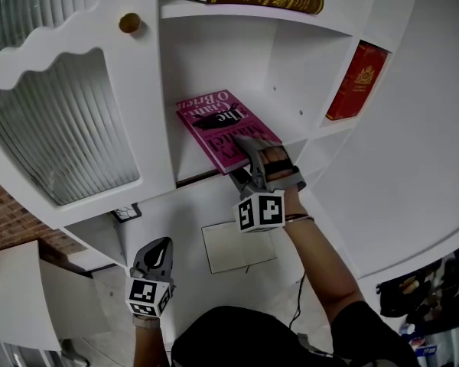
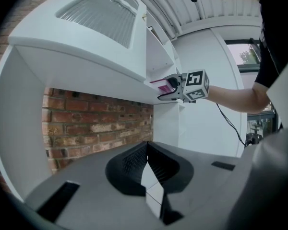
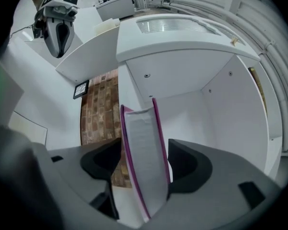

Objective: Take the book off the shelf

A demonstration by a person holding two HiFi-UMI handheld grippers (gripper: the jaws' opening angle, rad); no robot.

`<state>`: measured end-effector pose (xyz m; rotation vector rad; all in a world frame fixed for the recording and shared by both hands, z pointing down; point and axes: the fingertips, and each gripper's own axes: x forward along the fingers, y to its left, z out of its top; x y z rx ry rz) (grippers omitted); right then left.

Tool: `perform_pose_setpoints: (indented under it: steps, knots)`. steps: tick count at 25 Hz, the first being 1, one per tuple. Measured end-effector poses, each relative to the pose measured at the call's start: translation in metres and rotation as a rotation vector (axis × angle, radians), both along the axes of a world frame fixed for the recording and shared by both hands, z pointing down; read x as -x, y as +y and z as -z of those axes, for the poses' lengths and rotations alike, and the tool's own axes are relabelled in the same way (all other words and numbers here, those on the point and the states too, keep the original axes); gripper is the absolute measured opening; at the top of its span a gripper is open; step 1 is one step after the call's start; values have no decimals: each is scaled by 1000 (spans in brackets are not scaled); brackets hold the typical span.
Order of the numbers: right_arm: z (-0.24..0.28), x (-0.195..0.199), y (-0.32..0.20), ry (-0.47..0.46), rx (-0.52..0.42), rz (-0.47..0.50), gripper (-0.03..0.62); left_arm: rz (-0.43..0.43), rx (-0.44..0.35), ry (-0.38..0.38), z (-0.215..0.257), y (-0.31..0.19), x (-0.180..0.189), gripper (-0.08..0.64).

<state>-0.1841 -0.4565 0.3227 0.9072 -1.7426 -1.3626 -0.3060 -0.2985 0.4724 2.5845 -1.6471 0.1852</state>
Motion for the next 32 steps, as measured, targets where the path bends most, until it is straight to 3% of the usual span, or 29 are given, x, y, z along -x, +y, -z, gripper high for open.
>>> perform_pose_setpoints:
  steps: [6,13,17,29,32]
  knots:
    - [-6,6,-9,77,-24,-19,291,-5,-12,7,2,-5,3,9]
    - [-1,6,-8,68,-59,-31,285,-23,0,10,-3,-3,0,9]
    - [2,2,-2,69,-80,-40,244,-29,-15,12,-1,-2,0,9]
    - [6,-17,26,68,-112,-72,209,-56,-35,5,8,16,-15,9]
    - [10,-25,34,52,-128,-80,160,-65,-31,2,8,22,-21,9]
